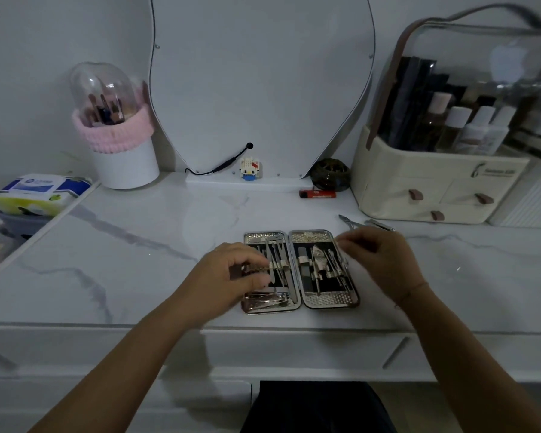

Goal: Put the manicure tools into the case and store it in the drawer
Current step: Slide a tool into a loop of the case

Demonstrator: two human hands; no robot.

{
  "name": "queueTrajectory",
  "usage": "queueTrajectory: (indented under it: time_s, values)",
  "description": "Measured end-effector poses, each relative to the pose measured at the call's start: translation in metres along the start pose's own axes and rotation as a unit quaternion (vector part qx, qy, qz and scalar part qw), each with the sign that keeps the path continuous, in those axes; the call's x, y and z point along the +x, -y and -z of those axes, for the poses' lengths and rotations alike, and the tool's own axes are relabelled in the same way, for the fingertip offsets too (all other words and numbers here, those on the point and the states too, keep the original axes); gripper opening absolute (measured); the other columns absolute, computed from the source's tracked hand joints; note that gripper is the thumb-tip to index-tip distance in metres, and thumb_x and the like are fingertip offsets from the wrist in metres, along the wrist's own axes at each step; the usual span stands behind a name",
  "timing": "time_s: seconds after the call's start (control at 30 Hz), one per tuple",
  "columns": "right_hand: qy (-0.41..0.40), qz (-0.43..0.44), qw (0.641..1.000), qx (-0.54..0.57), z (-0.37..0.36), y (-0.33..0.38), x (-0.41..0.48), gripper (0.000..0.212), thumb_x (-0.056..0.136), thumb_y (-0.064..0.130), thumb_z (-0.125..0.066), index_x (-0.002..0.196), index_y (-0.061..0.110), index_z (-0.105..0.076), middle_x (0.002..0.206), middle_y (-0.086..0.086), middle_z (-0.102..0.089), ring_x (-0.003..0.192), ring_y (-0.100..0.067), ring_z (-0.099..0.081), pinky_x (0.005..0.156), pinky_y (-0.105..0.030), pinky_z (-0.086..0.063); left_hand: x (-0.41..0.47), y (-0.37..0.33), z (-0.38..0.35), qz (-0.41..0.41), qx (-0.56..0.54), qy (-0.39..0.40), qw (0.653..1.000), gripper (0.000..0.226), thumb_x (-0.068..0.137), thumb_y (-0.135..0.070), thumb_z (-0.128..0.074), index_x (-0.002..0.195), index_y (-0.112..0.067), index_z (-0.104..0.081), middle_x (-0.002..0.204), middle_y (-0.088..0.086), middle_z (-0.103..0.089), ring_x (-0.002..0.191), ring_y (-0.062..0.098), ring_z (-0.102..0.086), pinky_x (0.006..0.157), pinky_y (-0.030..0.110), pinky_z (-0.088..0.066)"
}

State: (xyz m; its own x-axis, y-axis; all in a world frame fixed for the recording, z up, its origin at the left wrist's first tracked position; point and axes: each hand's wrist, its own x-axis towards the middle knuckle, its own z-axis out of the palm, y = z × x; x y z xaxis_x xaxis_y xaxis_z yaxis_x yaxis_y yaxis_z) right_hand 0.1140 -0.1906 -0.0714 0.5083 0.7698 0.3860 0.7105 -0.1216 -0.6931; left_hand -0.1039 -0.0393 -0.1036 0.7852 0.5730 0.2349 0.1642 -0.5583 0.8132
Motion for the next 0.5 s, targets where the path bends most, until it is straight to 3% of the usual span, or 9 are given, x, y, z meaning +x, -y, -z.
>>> queueTrajectory:
  time_s: [0.1,0.17,0.23,0.37,0.5]
  values:
    - [-0.091,-0.076,0.992,-0.045,0.026,-0.031,0.020,0.015,0.081,0.018,-0.066,0.094,0.013,-0.071,0.080,0.005,-0.066,0.074,-0.006,-0.059,0.073,-0.013,-0.042,0.022,0.000,0.000,0.035,-0.087,0.001,0.996,0.029,0.072,-0.050,-0.073,0.094,-0.030,-0.073,0.104,-0.011,-0.066,0.106,0.013,-0.062,0.096,0.046,-0.049]
    - [-0.115,-0.127,0.982,-0.077,0.040,-0.049,0.032,0.019,0.080,0.016,-0.067,0.097,0.008,-0.070,0.074,0.012,-0.057,0.078,-0.011,-0.054,0.080,-0.020,-0.040,0.040,0.003,-0.001,0.042,-0.083,-0.018,0.995,0.025,0.076,-0.047,-0.072,0.094,-0.030,-0.072,0.106,-0.007,-0.067,0.106,0.017,-0.062,0.096,0.049,-0.049]
    - [-0.101,-0.164,0.975,-0.107,0.047,-0.068,0.041,0.025,0.080,0.018,-0.068,0.102,0.007,-0.068,0.074,0.014,-0.050,0.083,-0.013,-0.050,0.083,-0.022,-0.037,0.059,0.007,-0.001,0.042,-0.035,-0.040,0.998,0.019,0.081,-0.042,-0.068,0.097,-0.031,-0.071,0.109,-0.009,-0.065,0.107,0.013,-0.058,0.098,0.042,-0.046]
    - [-0.059,-0.171,0.974,-0.134,0.044,-0.093,0.051,0.026,0.077,0.021,-0.070,0.101,0.009,-0.070,0.097,-0.013,-0.070,0.082,-0.015,-0.056,0.081,-0.022,-0.039,0.091,0.006,-0.002,0.033,0.045,-0.014,0.998,0.024,0.086,-0.043,-0.060,0.103,-0.030,-0.069,0.110,-0.012,-0.063,0.105,0.004,-0.054,0.085,0.021,-0.039]
    - [-0.059,-0.156,0.973,-0.162,0.042,-0.096,0.053,0.022,0.079,0.018,-0.068,0.098,0.007,-0.070,0.100,-0.015,-0.069,0.090,-0.025,-0.060,0.079,-0.023,-0.038,0.112,0.001,-0.006,0.058,0.033,0.028,0.997,0.023,0.089,-0.040,-0.058,0.102,-0.026,-0.071,0.099,-0.018,-0.064,0.094,-0.003,-0.057,0.076,0.017,-0.040]
